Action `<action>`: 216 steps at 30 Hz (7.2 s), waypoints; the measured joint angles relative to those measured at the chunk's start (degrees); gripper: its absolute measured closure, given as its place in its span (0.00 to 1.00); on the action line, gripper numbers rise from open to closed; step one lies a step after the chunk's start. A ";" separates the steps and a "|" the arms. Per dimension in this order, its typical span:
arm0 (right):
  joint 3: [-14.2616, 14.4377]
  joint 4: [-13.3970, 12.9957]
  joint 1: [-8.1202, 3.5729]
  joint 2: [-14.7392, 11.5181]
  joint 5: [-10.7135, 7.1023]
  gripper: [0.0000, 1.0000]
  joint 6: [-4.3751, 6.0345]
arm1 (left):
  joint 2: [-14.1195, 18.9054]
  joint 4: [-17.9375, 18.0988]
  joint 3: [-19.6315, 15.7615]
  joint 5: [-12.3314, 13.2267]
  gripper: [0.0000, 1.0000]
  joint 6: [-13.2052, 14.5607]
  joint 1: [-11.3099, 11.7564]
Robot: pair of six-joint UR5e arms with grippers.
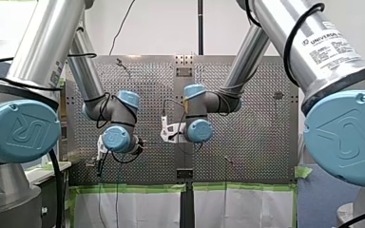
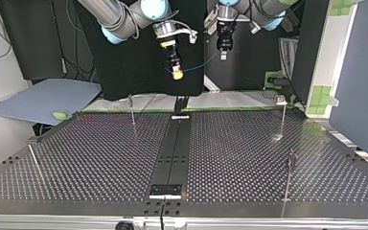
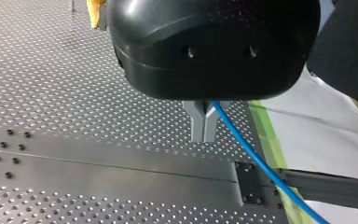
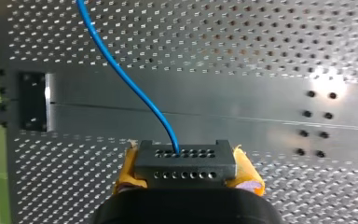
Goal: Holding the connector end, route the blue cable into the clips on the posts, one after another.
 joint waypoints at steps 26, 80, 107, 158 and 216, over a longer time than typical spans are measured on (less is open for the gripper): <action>-6.97 6.68 -0.69 -8.33 -3.56 1.00 0.11 | 13.86 -13.87 12.30 -3.73 1.00 -7.79 12.16; -33.77 22.24 -0.08 -5.18 -12.71 1.00 1.17 | 26.47 -31.32 25.44 2.43 1.00 -10.32 20.68; -41.32 22.50 1.07 -1.53 -15.57 1.00 5.59 | 26.06 -34.94 32.05 4.80 1.00 -9.87 26.40; -52.02 24.67 0.91 5.98 -16.00 1.00 11.14 | 17.14 -38.59 40.92 22.68 1.00 -9.84 37.05; -62.14 26.26 -3.36 12.51 -16.26 1.00 13.88 | 10.14 -33.28 47.36 29.31 0.97 -20.53 39.74</action>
